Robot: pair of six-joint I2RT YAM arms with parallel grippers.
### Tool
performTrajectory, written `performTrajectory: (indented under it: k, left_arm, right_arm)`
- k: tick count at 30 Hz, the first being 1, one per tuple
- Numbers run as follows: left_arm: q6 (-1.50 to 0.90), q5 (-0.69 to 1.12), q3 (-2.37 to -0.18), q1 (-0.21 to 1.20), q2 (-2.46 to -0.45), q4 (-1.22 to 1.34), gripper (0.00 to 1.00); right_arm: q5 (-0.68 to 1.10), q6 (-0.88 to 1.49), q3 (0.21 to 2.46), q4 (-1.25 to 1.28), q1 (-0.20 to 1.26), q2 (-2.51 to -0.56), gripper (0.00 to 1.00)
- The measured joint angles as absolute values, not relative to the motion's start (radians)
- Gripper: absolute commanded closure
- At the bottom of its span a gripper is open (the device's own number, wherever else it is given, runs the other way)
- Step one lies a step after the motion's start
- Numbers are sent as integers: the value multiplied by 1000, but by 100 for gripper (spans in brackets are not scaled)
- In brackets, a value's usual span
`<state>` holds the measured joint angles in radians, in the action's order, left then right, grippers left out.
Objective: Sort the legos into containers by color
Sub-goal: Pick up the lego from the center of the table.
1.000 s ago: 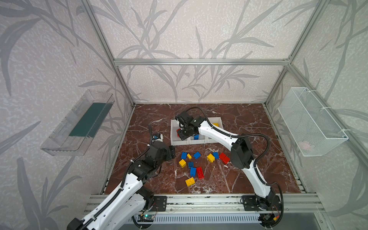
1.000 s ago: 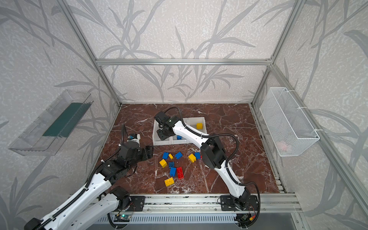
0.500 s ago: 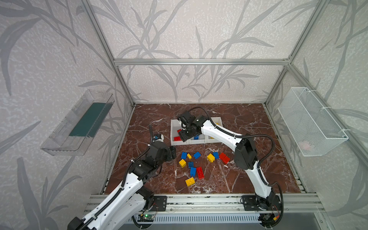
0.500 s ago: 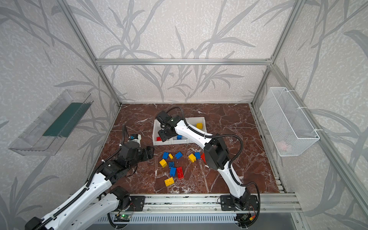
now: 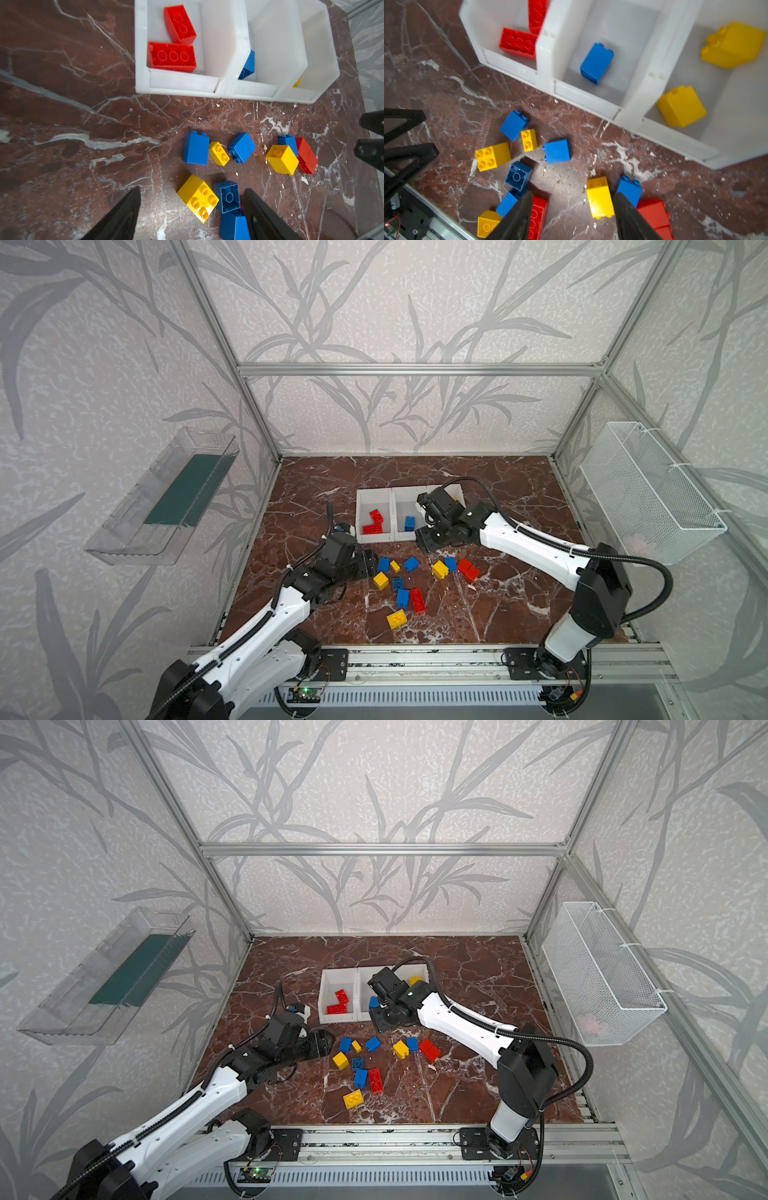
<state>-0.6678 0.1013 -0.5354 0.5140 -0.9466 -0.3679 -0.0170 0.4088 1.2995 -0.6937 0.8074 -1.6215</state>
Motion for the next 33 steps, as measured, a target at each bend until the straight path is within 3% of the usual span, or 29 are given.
performTrajectory:
  k: [6,33]
  left_arm:
    - [-702,175,-515,556,-1040,-323,20]
    - [-643,214,-680,662,-1327,-315,24]
  right_arm:
    - [-56,475,1166,-676,804,-1520,36]
    - [-78,528,1132,-648,797,-1496,36]
